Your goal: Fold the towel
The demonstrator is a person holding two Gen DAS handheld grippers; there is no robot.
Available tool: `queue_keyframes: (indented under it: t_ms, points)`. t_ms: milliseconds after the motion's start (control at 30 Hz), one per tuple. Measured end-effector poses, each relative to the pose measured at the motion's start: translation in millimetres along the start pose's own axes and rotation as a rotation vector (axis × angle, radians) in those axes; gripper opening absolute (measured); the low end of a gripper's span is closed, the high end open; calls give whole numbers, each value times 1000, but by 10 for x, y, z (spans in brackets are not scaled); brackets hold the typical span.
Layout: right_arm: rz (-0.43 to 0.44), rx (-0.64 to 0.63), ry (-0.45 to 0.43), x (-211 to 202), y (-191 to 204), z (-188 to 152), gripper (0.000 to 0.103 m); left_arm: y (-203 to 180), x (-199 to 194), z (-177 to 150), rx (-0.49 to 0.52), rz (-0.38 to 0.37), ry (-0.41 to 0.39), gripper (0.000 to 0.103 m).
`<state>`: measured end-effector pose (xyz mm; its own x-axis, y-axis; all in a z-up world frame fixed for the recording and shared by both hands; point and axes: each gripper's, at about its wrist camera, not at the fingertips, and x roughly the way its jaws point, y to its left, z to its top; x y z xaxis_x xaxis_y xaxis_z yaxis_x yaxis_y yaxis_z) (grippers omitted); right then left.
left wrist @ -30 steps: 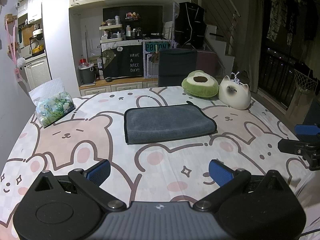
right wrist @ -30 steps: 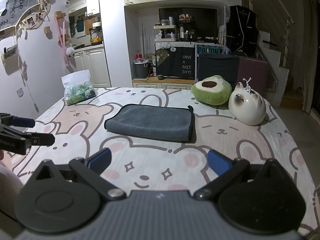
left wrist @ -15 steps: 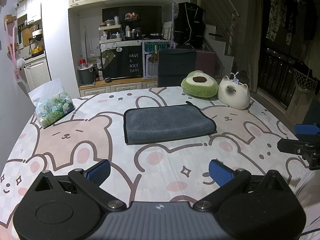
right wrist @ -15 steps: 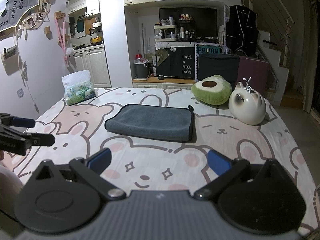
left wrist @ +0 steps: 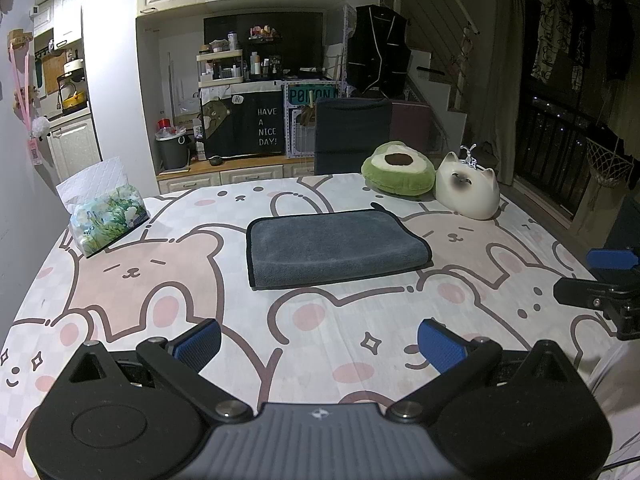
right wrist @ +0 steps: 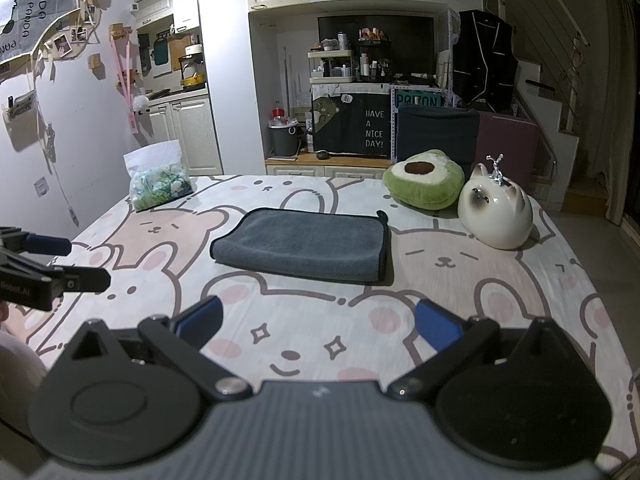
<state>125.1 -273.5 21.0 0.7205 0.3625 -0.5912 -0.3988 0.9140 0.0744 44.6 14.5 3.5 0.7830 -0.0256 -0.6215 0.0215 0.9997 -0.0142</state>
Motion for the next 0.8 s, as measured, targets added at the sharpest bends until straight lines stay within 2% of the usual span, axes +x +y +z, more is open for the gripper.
queue_keyframes:
  t_ms: [800]
  points:
    - [2, 2, 0, 5, -2, 0, 103, -22, 6, -8, 1, 2, 0, 103]
